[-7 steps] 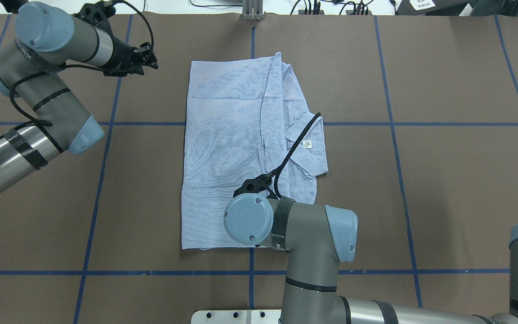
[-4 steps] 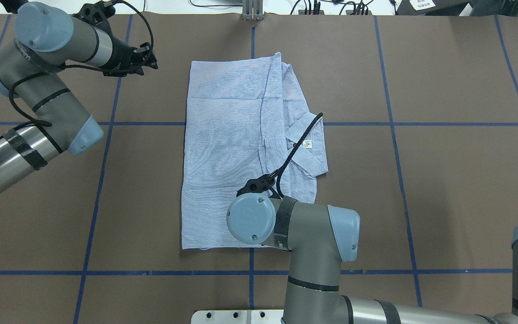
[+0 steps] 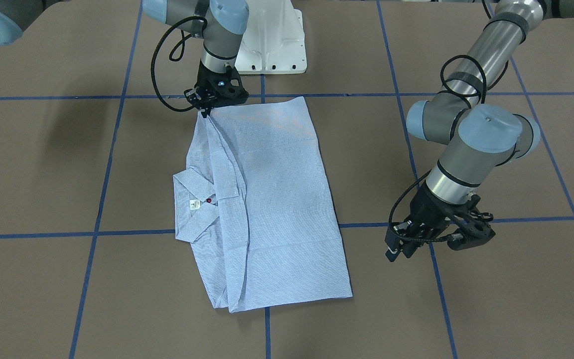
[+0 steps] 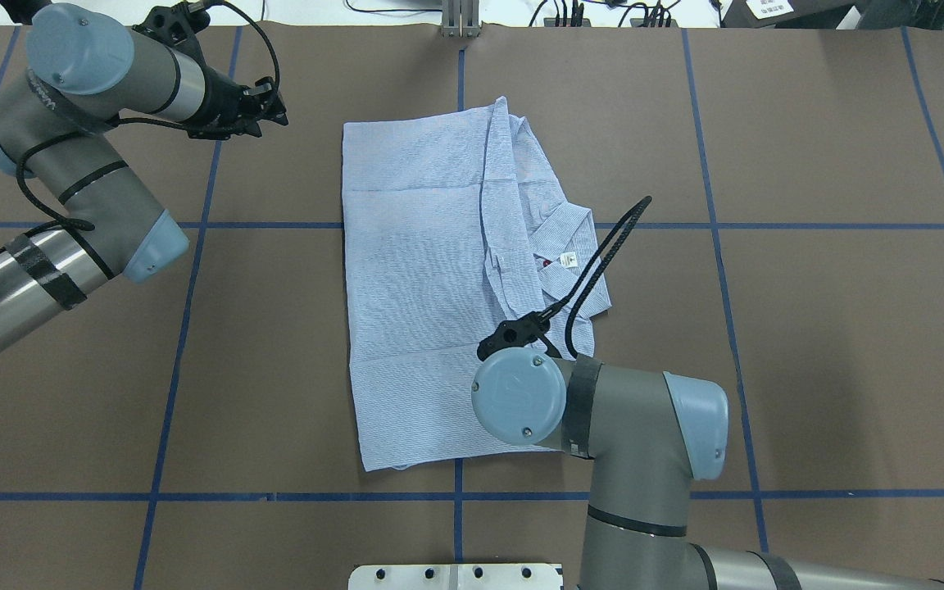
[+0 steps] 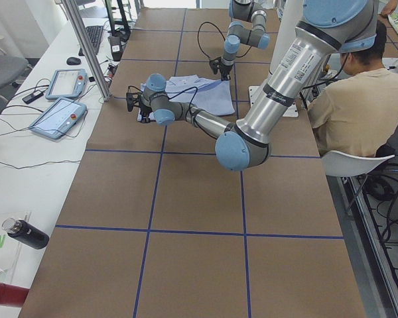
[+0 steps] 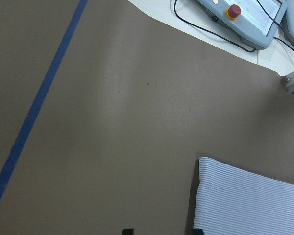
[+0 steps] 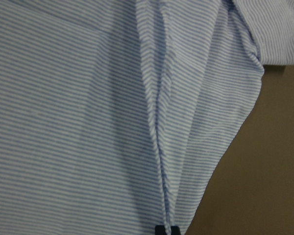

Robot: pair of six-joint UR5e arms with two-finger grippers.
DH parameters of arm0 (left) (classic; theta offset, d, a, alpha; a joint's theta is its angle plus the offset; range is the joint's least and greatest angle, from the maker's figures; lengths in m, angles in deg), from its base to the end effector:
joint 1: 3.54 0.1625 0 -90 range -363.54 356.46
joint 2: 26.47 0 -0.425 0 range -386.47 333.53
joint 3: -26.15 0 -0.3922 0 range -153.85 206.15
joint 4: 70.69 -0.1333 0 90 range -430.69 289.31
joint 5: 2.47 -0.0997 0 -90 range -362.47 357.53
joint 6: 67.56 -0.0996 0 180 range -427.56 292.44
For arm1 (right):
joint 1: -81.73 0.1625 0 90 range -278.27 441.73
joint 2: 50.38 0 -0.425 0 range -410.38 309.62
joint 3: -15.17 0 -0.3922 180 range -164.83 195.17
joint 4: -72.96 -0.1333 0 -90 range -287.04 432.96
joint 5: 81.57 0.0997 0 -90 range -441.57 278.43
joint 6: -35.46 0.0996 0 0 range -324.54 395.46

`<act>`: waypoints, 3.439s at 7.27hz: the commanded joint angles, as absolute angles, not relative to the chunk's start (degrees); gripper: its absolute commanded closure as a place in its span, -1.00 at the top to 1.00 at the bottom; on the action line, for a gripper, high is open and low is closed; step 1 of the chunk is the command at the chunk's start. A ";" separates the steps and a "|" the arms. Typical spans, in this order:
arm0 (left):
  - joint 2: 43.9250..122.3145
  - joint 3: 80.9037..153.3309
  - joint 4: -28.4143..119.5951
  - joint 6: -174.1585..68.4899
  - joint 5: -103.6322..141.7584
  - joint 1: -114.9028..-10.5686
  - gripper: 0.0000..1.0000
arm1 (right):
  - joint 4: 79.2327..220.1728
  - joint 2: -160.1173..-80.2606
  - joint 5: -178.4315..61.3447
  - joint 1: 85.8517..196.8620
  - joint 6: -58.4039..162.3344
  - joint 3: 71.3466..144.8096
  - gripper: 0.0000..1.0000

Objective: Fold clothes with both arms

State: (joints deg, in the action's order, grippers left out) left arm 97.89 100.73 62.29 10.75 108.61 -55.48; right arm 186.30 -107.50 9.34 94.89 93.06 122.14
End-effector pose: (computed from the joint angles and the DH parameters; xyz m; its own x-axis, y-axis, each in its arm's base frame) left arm 0.3793 -0.6426 0.3418 0.3934 -0.1958 -0.8983 0.4691 0.8831 0.0130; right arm -0.5711 -0.2688 0.2643 0.8540 -0.3505 0.3845 0.2805 0.9326 0.2272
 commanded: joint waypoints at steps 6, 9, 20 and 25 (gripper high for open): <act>97.80 100.85 62.29 10.75 108.62 -55.48 0.01 | 185.81 -108.04 9.93 98.14 92.79 122.05 1.00; 97.80 101.73 62.20 10.66 108.71 -55.48 0.01 | 185.63 -107.78 10.36 101.31 90.13 119.16 1.00; 94.20 108.24 58.77 9.78 109.15 -55.57 -0.02 | 181.15 -94.15 16.35 107.65 86.26 102.89 1.00; 94.20 108.15 58.77 9.69 109.24 -55.66 -0.02 | 181.33 -95.73 16.34 106.16 85.92 102.62 1.00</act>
State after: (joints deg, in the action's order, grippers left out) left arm 94.20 108.18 58.78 9.73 109.21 -55.65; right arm 181.28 -95.02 16.25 106.29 86.20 102.59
